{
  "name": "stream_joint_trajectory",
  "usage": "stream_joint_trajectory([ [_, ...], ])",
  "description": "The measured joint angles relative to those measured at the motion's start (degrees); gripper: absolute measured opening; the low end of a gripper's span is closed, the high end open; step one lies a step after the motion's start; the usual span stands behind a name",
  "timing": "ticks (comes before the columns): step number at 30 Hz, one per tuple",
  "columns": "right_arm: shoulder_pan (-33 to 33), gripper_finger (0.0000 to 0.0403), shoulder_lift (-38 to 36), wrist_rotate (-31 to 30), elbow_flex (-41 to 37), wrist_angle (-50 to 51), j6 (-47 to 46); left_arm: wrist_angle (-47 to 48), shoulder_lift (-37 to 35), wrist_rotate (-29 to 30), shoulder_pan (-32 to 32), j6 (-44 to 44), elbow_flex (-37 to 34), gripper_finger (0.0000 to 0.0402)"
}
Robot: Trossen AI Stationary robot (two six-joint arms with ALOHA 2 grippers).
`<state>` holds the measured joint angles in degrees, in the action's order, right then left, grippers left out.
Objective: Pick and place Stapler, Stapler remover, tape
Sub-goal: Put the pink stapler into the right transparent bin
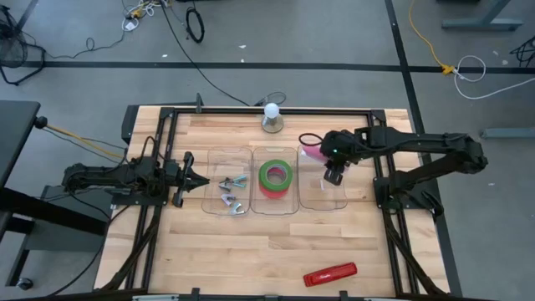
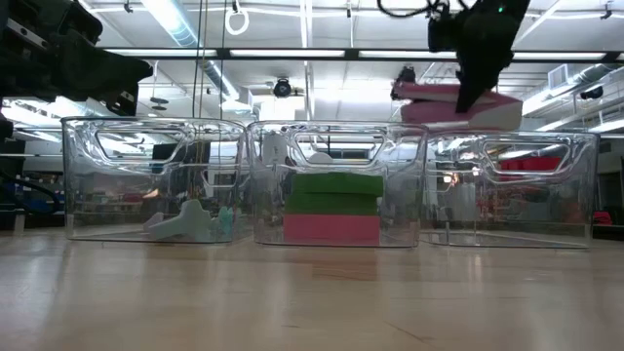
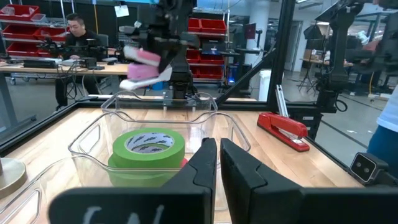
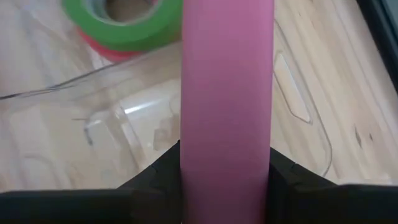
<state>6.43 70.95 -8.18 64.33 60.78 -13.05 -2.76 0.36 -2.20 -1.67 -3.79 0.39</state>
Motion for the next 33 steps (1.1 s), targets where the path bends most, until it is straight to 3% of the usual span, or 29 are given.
stream_joint_trajectory([
  [9,3.69,0.014,4.99,1.01,-4.28,-0.92,-3.16,0.0,0.0,0.0,-0.02,0.0,0.0,0.0025],
  [18,4.05,0.014,9.18,5.57,-7.34,-8.98,-7.67,-0.02,-0.02,0.0,-0.01,0.01,0.01,0.0025],
  [33,4.27,0.014,13.87,5.3,-7.6,-9.65,-11.51,0.0,-0.02,0.0,-0.01,0.01,0.0,0.0025],
])
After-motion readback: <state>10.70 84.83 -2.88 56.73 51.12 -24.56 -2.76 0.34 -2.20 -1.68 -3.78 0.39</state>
